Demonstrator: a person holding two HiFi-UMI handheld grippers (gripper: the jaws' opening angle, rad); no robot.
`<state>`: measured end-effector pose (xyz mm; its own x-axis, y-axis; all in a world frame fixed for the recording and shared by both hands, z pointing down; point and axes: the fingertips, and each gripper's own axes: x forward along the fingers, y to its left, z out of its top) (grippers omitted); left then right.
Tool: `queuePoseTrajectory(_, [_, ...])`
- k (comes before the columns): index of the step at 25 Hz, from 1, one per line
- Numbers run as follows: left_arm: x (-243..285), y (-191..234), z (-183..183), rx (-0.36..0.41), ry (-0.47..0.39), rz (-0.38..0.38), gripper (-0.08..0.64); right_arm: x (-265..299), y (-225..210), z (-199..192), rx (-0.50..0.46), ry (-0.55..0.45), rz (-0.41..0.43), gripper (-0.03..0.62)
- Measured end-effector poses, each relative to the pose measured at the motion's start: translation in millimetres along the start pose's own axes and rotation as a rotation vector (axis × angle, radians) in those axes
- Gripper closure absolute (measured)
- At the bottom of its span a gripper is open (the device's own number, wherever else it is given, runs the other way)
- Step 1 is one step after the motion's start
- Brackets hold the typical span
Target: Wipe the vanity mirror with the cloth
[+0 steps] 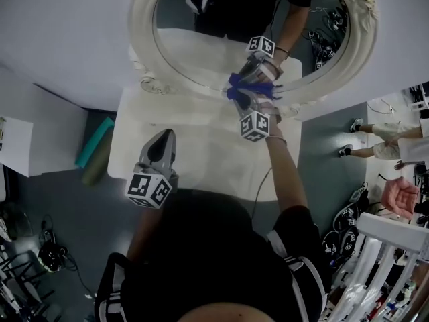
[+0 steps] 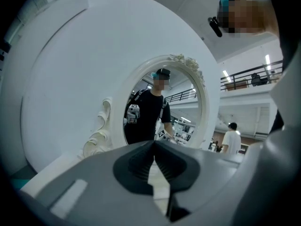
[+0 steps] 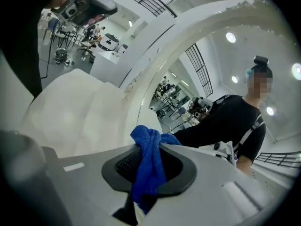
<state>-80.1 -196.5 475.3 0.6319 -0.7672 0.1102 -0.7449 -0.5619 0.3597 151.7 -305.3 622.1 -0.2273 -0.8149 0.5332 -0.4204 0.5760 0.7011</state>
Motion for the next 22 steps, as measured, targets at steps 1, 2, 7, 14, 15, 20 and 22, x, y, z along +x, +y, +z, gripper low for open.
queuePoseTrajectory(1, [-2, 2, 0, -0.001, 0.001, 0.005, 0.549, 1, 0, 1, 0.011, 0.006, 0.012, 0.526])
queuePoseTrajectory(2, [-3, 3, -1, -0.002, 0.002, 0.008, 0.549, 2, 2, 0, 0.017, 0.017, 0.028, 0.526])
queuePoseTrajectory(7, [-4, 1, -4, -0.008, 0.008, -0.002, 0.549, 17, 24, -2, 0.015, 0.102, 0.156, 0.526])
queuePoseTrajectory(14, [1, -7, -9, -0.011, 0.023, -0.033, 0.549, 28, 23, 44, 0.379, -0.139, 0.24, 0.526])
queuePoseTrajectory(15, [1, -9, -9, -0.009, 0.024, -0.038, 0.549, 27, 20, 53, 0.45, -0.202, 0.244, 0.526])
queuePoseTrajectory(20, [1, -11, -2, -0.004, 0.014, -0.047, 0.549, -16, -13, 99, 0.775, -0.542, 0.188, 0.526])
queuePoseTrajectory(22, [6, -9, 1, -0.001, 0.01, -0.047, 0.549, -43, -35, 115, 0.899, -0.662, 0.141, 0.526])
